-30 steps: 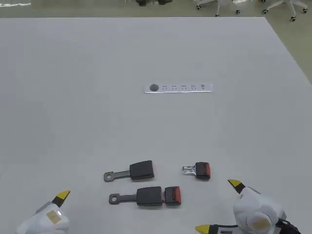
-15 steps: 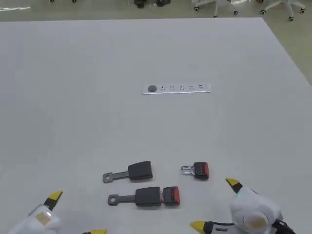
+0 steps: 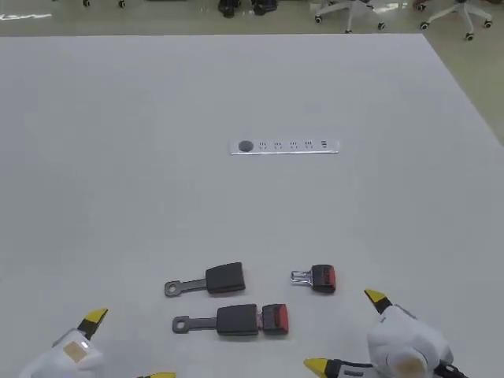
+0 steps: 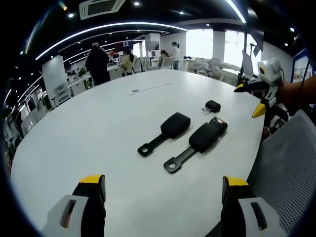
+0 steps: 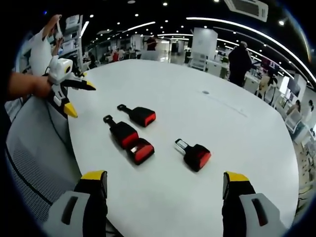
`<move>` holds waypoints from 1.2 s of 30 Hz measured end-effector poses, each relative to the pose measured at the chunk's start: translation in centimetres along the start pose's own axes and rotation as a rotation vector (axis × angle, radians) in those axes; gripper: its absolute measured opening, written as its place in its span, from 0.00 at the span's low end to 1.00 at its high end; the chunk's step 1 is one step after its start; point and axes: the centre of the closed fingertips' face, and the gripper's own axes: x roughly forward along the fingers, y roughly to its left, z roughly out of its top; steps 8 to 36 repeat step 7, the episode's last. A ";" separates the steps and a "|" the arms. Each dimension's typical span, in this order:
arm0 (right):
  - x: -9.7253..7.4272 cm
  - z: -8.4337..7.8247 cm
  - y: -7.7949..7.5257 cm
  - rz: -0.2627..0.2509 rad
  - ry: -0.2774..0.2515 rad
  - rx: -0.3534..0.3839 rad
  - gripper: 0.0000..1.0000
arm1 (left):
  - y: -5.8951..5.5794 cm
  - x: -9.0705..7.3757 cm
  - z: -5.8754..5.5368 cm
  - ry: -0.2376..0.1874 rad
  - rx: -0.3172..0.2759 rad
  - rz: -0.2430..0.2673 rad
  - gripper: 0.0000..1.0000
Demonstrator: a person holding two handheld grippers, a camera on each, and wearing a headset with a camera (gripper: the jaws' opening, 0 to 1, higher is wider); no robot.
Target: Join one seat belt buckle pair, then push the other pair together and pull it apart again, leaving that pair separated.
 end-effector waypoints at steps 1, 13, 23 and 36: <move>0.1 0.0 0.1 0.006 -0.003 0.011 0.99 | -0.1 0.2 -0.1 0.002 0.003 -0.003 1.00; -0.4 0.4 0.6 0.016 0.007 0.008 0.99 | -0.2 0.5 -0.9 0.015 0.022 -0.022 1.00; -0.4 0.4 0.6 0.016 0.007 0.008 0.99 | -0.2 0.5 -0.9 0.015 0.022 -0.022 1.00; -0.4 0.4 0.6 0.016 0.007 0.008 0.99 | -0.2 0.5 -0.9 0.015 0.022 -0.022 1.00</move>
